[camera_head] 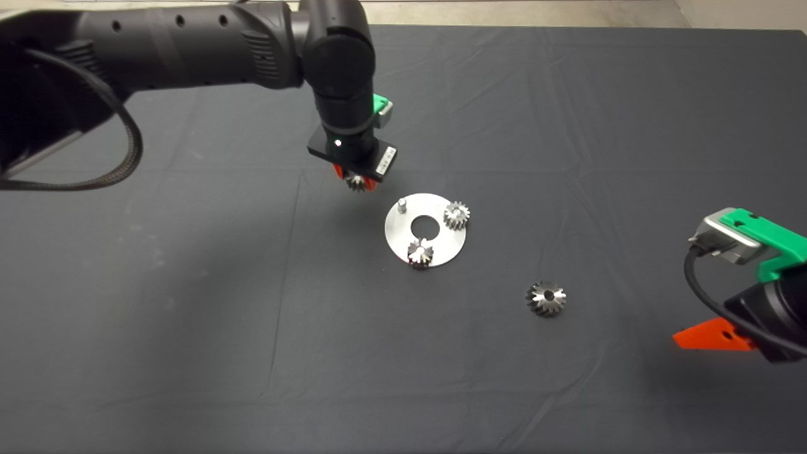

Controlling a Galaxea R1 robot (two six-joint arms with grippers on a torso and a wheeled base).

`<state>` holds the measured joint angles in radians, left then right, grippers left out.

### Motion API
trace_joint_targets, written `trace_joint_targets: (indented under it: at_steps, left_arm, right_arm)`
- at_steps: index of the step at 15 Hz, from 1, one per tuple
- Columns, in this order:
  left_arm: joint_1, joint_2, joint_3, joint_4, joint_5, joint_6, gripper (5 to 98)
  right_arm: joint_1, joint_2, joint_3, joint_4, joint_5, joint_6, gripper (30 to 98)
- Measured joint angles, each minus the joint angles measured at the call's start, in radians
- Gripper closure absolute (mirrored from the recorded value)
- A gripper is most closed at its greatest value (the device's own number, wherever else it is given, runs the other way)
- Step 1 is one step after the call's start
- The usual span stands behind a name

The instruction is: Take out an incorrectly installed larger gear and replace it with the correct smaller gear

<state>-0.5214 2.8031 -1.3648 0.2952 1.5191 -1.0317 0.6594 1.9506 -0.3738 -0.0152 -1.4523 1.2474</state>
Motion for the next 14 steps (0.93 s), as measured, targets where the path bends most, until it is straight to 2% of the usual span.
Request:
trace_joint_targets:
  at_steps: [1,2,5,6,9,14]
  left_arm:
    - [0.004,0.022,0.000,-0.001,0.009,-0.008,71.0]
    - [0.004,0.051,0.000,-0.001,0.008,-0.026,71.0]
    - [0.005,0.106,0.002,-0.007,-0.005,-0.055,71.0]
    - [0.006,0.106,0.002,-0.008,-0.008,-0.056,71.0]
    - [0.006,0.089,-0.010,-0.007,0.008,-0.060,71.0]
    - [0.006,0.100,-0.024,-0.008,0.004,-0.060,71.1]
  right_arm:
    - [0.023,0.000,0.001,0.016,-0.001,0.000,60.2]
    - [0.045,0.001,0.002,0.037,-0.001,0.000,60.2]
    - [0.066,0.002,0.005,0.080,-0.001,0.000,60.2]
    - [0.066,-0.003,0.007,0.087,-0.003,0.000,60.2]
    - [0.067,0.000,0.009,0.091,-0.001,0.000,60.2]
    - [0.067,-0.001,0.010,0.093,-0.003,0.000,60.2]
